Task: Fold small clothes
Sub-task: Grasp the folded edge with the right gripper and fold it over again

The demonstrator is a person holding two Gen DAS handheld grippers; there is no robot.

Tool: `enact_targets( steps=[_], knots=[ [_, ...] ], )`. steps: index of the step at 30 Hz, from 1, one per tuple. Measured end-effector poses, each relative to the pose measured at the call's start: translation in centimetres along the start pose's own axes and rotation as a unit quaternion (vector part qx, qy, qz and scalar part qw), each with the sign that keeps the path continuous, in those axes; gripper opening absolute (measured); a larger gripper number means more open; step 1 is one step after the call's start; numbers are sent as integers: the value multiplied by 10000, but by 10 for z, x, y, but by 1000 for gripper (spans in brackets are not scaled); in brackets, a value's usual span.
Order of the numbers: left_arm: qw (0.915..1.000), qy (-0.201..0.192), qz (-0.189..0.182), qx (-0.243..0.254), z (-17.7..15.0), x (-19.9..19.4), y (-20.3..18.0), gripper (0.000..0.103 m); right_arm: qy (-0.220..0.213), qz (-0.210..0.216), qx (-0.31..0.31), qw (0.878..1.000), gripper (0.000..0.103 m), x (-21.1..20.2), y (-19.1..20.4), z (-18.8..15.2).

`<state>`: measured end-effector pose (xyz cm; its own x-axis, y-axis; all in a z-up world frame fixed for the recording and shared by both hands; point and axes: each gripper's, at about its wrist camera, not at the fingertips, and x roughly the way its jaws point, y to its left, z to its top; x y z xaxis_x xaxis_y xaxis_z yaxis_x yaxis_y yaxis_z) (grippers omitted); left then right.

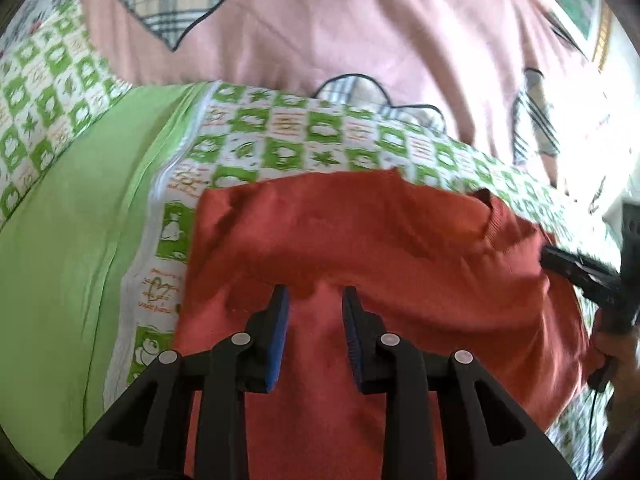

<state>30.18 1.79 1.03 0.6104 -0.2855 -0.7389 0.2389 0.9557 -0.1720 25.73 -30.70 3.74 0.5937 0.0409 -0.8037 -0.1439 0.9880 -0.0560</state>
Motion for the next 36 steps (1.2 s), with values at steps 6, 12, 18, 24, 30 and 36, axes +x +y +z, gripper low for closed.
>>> enact_targets(
  steps=[6,12,18,24,30,36],
  knots=[
    [9994,-94,310,93,19,6,7,50,285,-25,-515,9983,63,23,15,16],
    [9990,86,387,-208,27,25,30,51,1099,-28,-1417,9838,63,71,34,17],
    [9974,-34,712,50,8,25,22,50,1166,-229,-1548,9808,6,66,38,18],
    [9878,-406,1503,94,11,22,15,49,128,-828,-833,9930,6,35,23,34],
    [9828,-150,1823,-270,14,38,36,51,441,-688,119,9966,16,62,-3,20],
    [9897,-359,1283,-515,-13,-19,31,48,-55,-199,630,9978,47,-16,8,-19]
  ],
)
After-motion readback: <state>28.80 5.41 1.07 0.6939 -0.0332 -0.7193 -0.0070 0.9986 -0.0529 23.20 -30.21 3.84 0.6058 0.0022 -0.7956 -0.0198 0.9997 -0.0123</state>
